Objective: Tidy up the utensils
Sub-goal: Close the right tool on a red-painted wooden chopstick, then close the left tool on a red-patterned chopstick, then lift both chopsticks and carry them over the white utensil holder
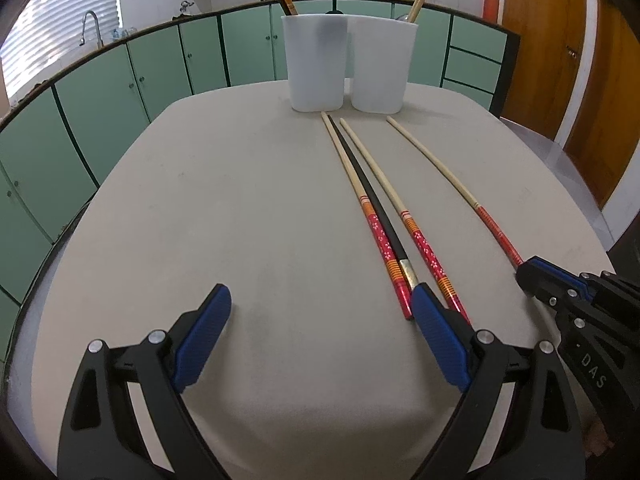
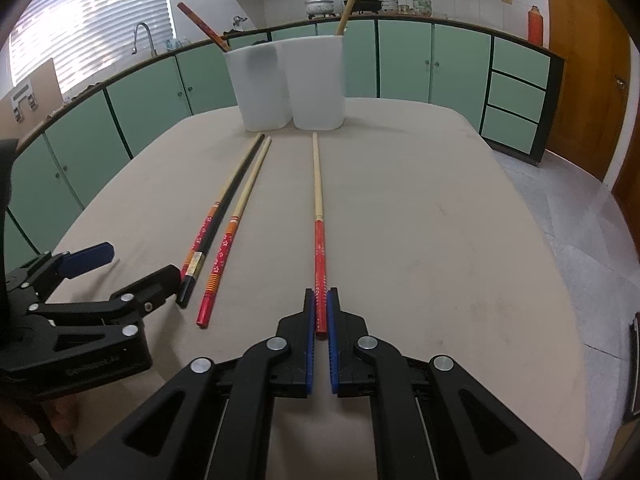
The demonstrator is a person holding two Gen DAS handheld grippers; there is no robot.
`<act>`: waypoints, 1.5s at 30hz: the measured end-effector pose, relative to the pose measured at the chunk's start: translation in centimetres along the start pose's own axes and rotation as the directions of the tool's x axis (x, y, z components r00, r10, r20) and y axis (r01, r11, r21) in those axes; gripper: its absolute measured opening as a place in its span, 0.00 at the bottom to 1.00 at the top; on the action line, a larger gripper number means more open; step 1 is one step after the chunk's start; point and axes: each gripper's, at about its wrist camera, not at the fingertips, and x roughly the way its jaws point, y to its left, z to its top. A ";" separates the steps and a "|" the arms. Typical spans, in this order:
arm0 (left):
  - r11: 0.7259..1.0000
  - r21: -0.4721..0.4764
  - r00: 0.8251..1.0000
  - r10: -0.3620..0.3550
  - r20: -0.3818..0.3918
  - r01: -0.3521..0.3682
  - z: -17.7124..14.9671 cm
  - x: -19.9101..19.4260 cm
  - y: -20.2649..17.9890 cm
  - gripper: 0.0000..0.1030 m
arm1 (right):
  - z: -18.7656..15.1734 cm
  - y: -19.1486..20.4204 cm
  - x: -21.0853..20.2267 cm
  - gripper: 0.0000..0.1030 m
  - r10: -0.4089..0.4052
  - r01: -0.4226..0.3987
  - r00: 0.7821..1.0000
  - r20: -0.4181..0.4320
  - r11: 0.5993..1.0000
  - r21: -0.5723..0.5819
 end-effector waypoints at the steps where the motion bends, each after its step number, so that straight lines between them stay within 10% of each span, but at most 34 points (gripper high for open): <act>1: 1.000 0.002 1.000 -0.002 -0.003 0.002 0.0 0.1 -0.1 0.86 | 0.0 0.0 0.0 0.06 0.000 0.000 1.000 -0.001 1.000 0.000; 25: 0.998 -0.050 0.999 0.029 -0.021 -0.030 -0.1 0.1 1.3 0.70 | 0.0 -0.1 0.3 0.07 0.020 -0.020 1.000 -0.006 1.000 0.007; 36: 0.999 -0.045 1.000 -0.011 -0.002 0.011 0.0 -0.1 1.0 0.08 | 0.1 -0.1 0.2 0.06 0.022 -0.022 1.000 -0.004 1.000 0.005; 45: 0.999 -0.039 1.000 -0.006 0.025 0.007 0.3 -1.0 0.9 0.05 | 0.3 -0.1 -0.4 0.06 0.021 -0.021 1.000 0.013 1.000 -0.006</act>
